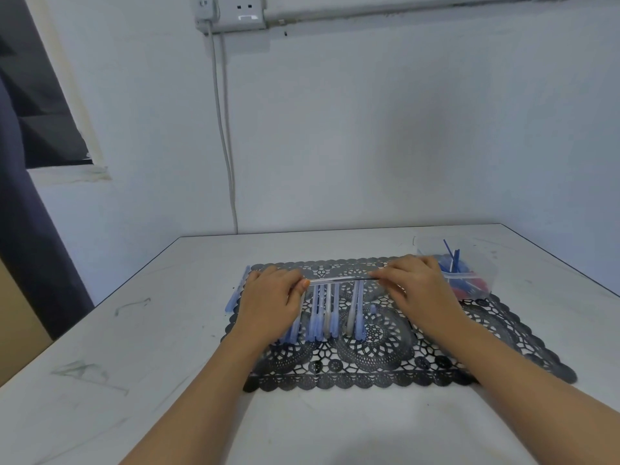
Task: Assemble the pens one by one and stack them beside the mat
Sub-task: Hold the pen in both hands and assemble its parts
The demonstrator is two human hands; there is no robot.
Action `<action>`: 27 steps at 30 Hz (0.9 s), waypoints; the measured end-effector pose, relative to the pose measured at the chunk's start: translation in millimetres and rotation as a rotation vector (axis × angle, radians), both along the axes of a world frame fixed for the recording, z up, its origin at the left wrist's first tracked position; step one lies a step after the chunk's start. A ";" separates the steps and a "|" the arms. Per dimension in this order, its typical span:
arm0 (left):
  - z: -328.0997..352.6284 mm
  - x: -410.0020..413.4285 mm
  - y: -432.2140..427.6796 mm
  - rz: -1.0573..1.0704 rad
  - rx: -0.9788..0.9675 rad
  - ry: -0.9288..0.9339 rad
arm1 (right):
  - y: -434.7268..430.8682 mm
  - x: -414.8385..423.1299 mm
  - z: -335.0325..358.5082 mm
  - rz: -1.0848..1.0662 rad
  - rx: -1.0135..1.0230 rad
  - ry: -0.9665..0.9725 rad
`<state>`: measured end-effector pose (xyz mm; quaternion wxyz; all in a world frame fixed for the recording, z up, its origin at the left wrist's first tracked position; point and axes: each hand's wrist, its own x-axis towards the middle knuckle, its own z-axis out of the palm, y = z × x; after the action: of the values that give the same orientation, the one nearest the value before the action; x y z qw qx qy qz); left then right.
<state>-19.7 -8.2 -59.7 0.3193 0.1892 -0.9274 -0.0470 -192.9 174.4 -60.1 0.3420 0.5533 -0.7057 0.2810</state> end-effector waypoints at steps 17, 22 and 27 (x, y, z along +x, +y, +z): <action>0.9 0.1 -2.0 -0.019 0.023 -0.010 | 9.6 -21.6 12.6 -0.106 0.006 -0.204; 1.1 0.4 -2.6 -0.017 0.028 -0.014 | 8.4 -21.9 2.9 -0.035 0.346 -0.369; 0.9 0.9 -2.8 -0.017 0.034 -0.010 | 7.3 -31.4 -2.0 -0.094 0.355 -0.483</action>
<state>-18.8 -10.9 -58.9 0.3112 0.1868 -0.9295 -0.0647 -224.3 181.7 -62.1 0.0749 0.4881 -0.8296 0.2607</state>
